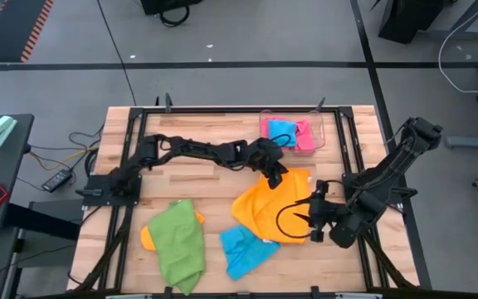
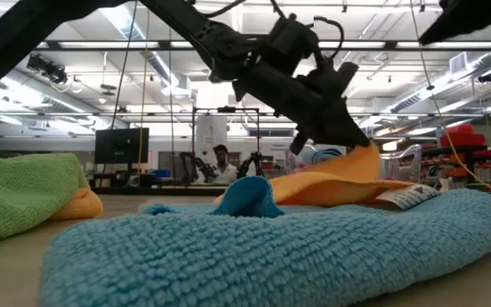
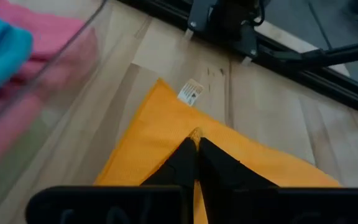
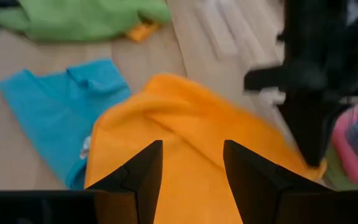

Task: Fold microfiber towels
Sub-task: Fold the right yellow towel

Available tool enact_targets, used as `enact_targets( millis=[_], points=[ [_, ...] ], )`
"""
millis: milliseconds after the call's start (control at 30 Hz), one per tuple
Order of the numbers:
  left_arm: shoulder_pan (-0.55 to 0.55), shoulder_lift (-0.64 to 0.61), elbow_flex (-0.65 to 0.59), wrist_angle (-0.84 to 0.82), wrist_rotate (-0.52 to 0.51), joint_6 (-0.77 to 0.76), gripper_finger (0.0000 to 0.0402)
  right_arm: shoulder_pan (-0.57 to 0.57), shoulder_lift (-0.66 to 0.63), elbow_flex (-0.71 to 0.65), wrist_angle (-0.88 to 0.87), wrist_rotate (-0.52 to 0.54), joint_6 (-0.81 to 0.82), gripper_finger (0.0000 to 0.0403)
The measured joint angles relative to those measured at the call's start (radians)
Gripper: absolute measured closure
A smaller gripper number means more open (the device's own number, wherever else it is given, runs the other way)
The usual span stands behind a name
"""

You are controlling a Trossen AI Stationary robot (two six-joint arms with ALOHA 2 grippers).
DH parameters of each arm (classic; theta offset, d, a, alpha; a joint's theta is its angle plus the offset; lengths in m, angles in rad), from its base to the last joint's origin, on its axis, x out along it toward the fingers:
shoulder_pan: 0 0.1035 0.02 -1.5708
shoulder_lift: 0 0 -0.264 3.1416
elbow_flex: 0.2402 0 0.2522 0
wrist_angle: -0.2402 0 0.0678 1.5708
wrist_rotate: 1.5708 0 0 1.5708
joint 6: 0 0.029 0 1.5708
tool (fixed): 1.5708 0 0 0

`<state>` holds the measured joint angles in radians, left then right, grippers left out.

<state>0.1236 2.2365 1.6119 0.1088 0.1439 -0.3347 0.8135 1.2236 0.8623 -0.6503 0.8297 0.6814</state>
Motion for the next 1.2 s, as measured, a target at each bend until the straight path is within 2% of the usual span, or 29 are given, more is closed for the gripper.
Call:
enact_targets(
  millis=[200, 467, 533, 733, 867, 1000, 1200],
  points=[
    [-0.018, 0.111, 0.131, -0.006, -0.023, -0.042, 0.0386, 0.017, -0.116, 0.0, -0.014, 0.0, -0.035, 0.0225],
    [-0.021, 0.199, 0.243, -0.005, -0.117, -0.102, 0.0378, 0.059, -0.138, 0.0, -0.044, -0.003, -0.033, 0.0225],
    [-0.027, 0.202, 0.254, -0.005, -0.141, -0.105, 0.0376, 0.069, -0.137, 0.0, -0.044, -0.002, -0.032, 0.0225],
    [-0.07, 0.202, 0.256, 0.001, -0.327, -0.04, 0.039, 0.089, -0.136, 0.0, -0.044, 0.007, -0.034, 0.0225],
    [-0.096, 0.202, 0.256, -0.01, -0.358, -0.02, 0.0385, 0.088, -0.136, 0.0, -0.044, 0.008, -0.031, 0.0225],
    [-0.129, 0.202, 0.256, -0.023, -0.449, 0.011, 0.037, 0.088, -0.134, 0.0, -0.043, 0.007, -0.027, 0.0225],
    [-0.138, 0.212, 0.256, 0.055, -0.5, 0.001, 0.0385, 0.088, -0.134, 0.0, -0.039, 0.008, -0.023, 0.0225]
  ],
)
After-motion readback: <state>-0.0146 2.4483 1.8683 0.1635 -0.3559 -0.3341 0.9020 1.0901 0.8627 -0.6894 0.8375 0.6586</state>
